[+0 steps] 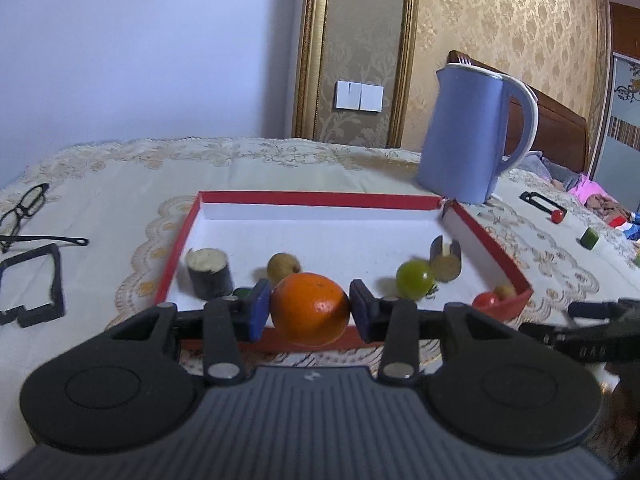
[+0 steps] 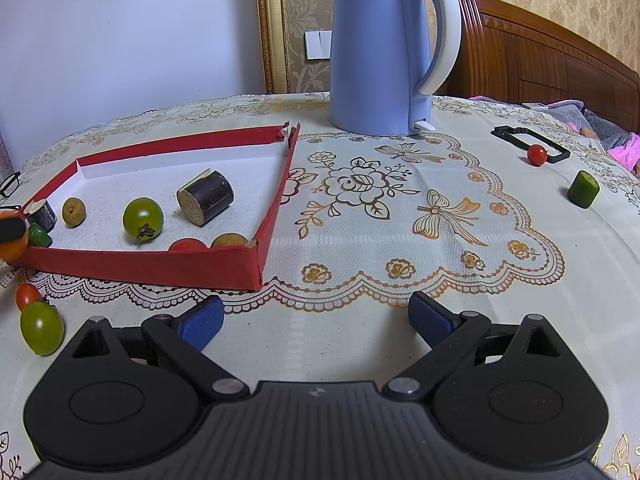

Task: Organize fruits
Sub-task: 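Lower the orange into the red tray and open the left gripper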

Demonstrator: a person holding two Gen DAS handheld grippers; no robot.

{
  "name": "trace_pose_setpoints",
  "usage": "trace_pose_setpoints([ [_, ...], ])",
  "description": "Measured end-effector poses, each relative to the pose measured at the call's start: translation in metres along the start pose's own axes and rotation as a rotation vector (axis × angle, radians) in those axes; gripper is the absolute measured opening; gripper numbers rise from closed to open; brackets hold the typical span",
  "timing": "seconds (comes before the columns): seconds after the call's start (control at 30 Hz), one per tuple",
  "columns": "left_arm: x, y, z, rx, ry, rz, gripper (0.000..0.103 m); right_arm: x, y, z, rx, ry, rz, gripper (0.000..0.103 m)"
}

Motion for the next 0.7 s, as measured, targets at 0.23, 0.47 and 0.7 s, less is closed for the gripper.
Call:
trace_pose_setpoints([
  [0.23,-0.028,-0.009,0.02,-0.031,0.002,-0.008,0.039,0.0,0.0,0.0,0.0,0.0,0.0,0.099],
  [0.47,-0.057,-0.007,0.029,-0.056,-0.039,-0.029,0.039,0.0,0.0,0.0,0.0,0.0,0.0,0.099],
  [0.7,-0.076,-0.002,0.025,-0.052,-0.063,-0.055,0.039,0.0,0.0,0.0,0.0,-0.001,0.0,0.099],
])
Point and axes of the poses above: each gripper's, at about its wrist camera, not at the fingertips, and x roughly against the way its jaws point, z to its right, y to its underside, the point moved 1 cm from there along -x, roughly the way its jaws point, and after that the axes turned 9 degrees about z, right-handed, at the moved point
